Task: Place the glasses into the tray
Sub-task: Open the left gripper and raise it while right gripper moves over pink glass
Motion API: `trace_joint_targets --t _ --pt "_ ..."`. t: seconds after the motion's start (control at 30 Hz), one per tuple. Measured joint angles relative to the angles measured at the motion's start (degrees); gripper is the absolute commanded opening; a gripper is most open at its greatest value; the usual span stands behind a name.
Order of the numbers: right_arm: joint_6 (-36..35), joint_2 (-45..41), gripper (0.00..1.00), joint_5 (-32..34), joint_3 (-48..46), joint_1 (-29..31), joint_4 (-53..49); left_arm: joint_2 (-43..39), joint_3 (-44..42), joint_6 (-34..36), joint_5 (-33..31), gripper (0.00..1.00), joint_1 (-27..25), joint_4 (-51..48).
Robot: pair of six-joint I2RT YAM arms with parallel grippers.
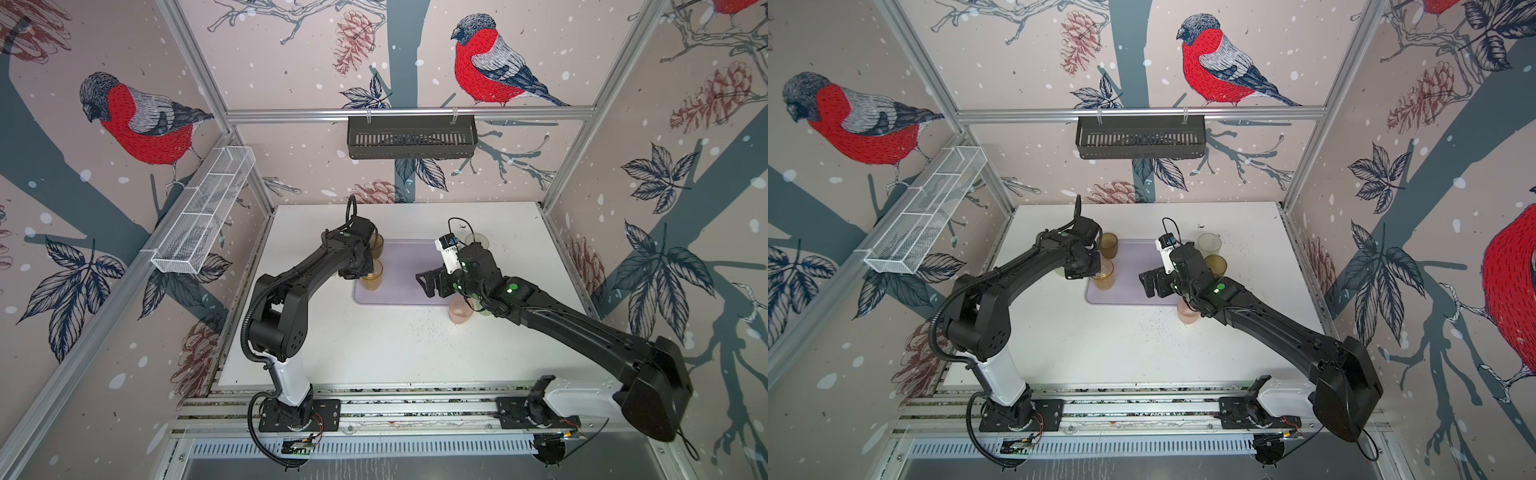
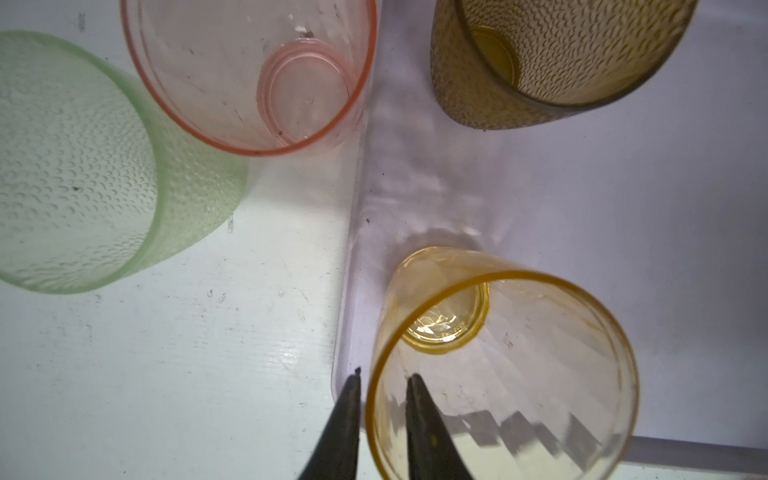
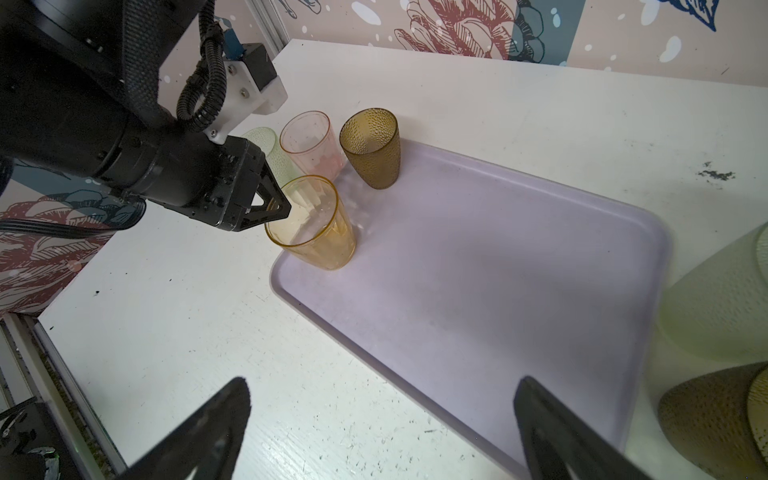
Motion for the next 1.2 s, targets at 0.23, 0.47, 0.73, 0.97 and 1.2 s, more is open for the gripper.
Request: trace_joint_targets --t 0.23,0.47,0.73,0.97,1.2 --pt "-0.02 0.02 1.00 0.00 0.20 -0.13 -0.04 -0.09 1.68 0.02 0.15 0.38 0.00 -0.24" --pt "-0.02 -0.90 0.99 -0.02 0.26 -1.36 -0.68 -1.97 3.10 0.22 -0.79 0.51 0.00 -2.01" --pt "-0.11 -2.43 1.00 -0.04 1.70 -4.13 -6.43 -5.33 3.91 0.94 -0.55 0.71 0.00 -3.32" --pt "-1.22 -2.58 1.00 -0.66 3.39 -7.13 -12.11 -7.15 4.59 1.77 1.38 0.78 -0.13 -3.78" --pt "-1.62 -2.51 0.98 -0.70 5.22 -9.31 -17.31 -8.72 4.85 2.84 4.44 0.82 -0.37 -4.00"
